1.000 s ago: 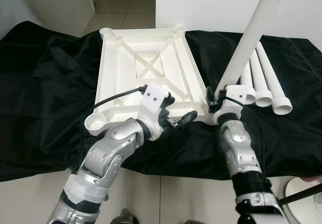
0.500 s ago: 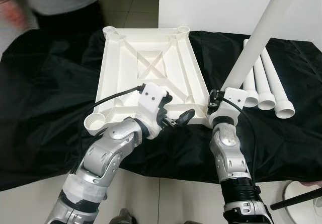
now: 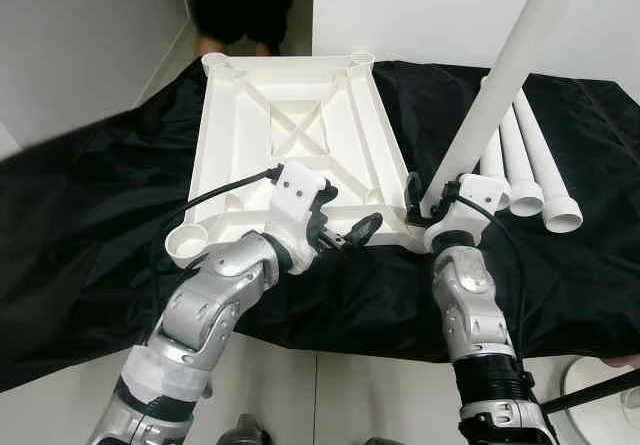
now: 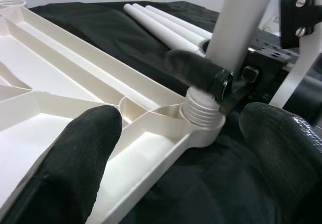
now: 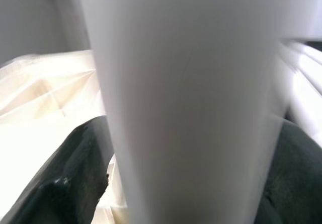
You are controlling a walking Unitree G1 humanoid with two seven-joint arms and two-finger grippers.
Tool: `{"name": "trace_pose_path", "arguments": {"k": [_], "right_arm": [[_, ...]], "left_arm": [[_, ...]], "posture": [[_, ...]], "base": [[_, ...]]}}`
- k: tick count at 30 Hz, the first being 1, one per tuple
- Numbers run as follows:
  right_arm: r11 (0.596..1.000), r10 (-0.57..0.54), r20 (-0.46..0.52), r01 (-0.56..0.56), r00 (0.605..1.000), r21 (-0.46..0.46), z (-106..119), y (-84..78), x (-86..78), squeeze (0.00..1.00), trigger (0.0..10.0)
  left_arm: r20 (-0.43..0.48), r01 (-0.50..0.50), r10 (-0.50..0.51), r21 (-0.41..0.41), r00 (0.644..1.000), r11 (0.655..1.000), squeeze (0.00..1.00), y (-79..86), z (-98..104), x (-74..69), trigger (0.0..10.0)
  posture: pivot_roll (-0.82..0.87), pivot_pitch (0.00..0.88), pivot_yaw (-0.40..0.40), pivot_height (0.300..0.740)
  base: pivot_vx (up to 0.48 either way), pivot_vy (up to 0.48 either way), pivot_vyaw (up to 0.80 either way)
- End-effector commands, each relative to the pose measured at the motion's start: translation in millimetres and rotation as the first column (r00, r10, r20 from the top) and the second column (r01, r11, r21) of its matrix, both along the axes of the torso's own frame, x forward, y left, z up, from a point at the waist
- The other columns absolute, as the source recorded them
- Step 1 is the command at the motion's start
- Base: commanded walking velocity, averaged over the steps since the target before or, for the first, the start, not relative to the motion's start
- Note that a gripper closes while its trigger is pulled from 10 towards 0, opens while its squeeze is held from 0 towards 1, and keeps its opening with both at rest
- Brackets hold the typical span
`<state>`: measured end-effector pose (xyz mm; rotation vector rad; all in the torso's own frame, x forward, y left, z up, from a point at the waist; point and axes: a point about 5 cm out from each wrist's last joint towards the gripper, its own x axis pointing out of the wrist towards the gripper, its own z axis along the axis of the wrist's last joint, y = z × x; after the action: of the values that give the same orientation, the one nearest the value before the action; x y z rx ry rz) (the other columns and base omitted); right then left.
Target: Building children table
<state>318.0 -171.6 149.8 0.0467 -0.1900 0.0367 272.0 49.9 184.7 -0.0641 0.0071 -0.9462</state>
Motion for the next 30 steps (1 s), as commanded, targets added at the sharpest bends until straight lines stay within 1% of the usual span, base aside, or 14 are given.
{"name": "trace_pose_path", "arguments": {"k": [1,4,5,8,11,17,18,19,20,22,23,25,26,30], "right_arm": [[0.996,0.088,-0.019,-0.089,0.996,-0.024,-3.2,-6.1,0.8,0.0,10.0],[0.969,0.214,-0.047,-0.218,0.976,-0.115,-4.4,-17.3,2.6,0.0,10.0],[0.969,0.214,-0.047,-0.218,0.976,-0.115,-4.4,-17.3,2.6,0.0,10.0],[0.916,0.341,-0.097,-0.354,0.935,-0.187,-8.2,-16.2,5.3,0.0,10.0],[0.892,0.395,-0.114,-0.41,0.912,-0.19,-9.0,-14.1,8.2,0.0,10.0],[0.868,0.436,-0.133,-0.455,0.89,-0.199,-10.5,-13.0,9.8,0.0,10.0],[0.862,0.432,-0.151,-0.456,0.889,-0.223,-12.8,-14.2,11.8,0.0,8.2],[0.862,0.432,-0.151,-0.456,0.889,-0.223,-12.8,-14.2,11.8,0.0,8.2],[0.861,0.429,-0.166,-0.457,0.888,-0.224,-14.5,-18.0,14.0,0.0,5.3],[0.861,0.428,-0.175,-0.459,0.887,-0.219,-15.4,-20.8,15.6,0.0,5.0],[0.859,0.43,-0.183,-0.463,0.884,-0.219,-16.0,-24.6,16.8,0.0,2.3],[0.858,0.433,-0.185,-0.466,0.882,-0.216,-16.1,-26.8,17.4,0.0,2.3],[0.856,0.435,-0.186,-0.469,0.881,-0.218,-16.2,-27.9,17.7,0.0,0.0],[0.897,0.373,-0.222,-0.411,0.901,-0.16,-26.5,-41.9,16.2,0.0,0.0]], "left_arm": [[0.01,0.064,-0.064,0.002,0.998,0.998,0.0,-1.2,-0.4,-6.2,10.0],[-0.002,0.123,-0.123,-0.001,0.992,0.992,0.0,-5.1,-2.9,-12.6,10.0],[-0.002,0.123,-0.123,-0.001,0.992,0.992,0.0,-5.1,-2.9,-12.6,10.0],[-0.008,0.162,-0.162,-0.012,0.987,0.987,0.0,-9.0,-7.4,-17.0,10.0],[-0.01,0.162,-0.162,0.0,0.987,0.987,0.0,-11.7,-14.4,-18.4,10.0],[-0.005,0.167,-0.167,0.022,0.986,0.986,0.0,-15.2,-20.7,-21.5,10.0],[-0.003,0.167,-0.167,0.032,0.986,0.985,0.0,-16.1,-23.2,-22.6,10.0],[-0.003,0.167,-0.167,0.032,0.986,0.985,0.0,-16.1,-23.2,-22.6,10.0],[-0.001,0.169,-0.169,0.04,0.986,0.985,0.0,-16.8,-24.7,-23.8,10.0],[0.0,0.17,-0.171,0.046,0.985,0.984,0.0,-17.0,-25.7,-24.6,10.0],[0.001,0.176,-0.176,0.049,0.984,0.983,0.0,-17.2,-25.7,-25.6,10.0],[0.001,0.179,-0.179,0.051,0.984,0.983,0.0,-17.2,-25.6,-26.1,10.0],[0.002,0.181,-0.181,0.051,0.983,0.982,0.0,-17.3,-25.6,-26.5,10.0],[0.01,0.173,-0.173,0.05,0.985,0.984,0.0,-15.9,-25.0,-26.3,10.0]], "posture": [[0.01,0.0,-0.002,0.74],[0.01,0.0,0.002,0.74],[0.01,0.0,0.002,0.74],[0.01,0.0,0.006,0.74],[0.01,0.0,0.008,0.74],[0.02,0.0,0.01,0.74],[0.02,0.0,0.015,0.74],[0.02,0.0,0.015,0.74],[0.02,0.0,0.016,0.74],[0.02,0.0,0.017,0.74],[0.02,0.0,0.018,0.74],[0.02,0.0,0.018,0.74],[0.02,0.0,0.018,0.74],[0.02,0.0,0.018,0.74]], "base": [[0.0,0.0,0.0],[0.0,0.0,0.0],[0.0,0.0,0.0],[0.0,0.0,0.0],[0.0,0.0,0.0],[0.0,0.0,0.0],[0.0,0.0,0.0],[0.0,0.0,0.0],[0.0,0.0,0.0],[0.0,0.0,0.0],[0.0,0.0,0.0],[0.0,0.0,0.0],[0.0,0.0,0.0],[0.0,0.0,0.0]]}}
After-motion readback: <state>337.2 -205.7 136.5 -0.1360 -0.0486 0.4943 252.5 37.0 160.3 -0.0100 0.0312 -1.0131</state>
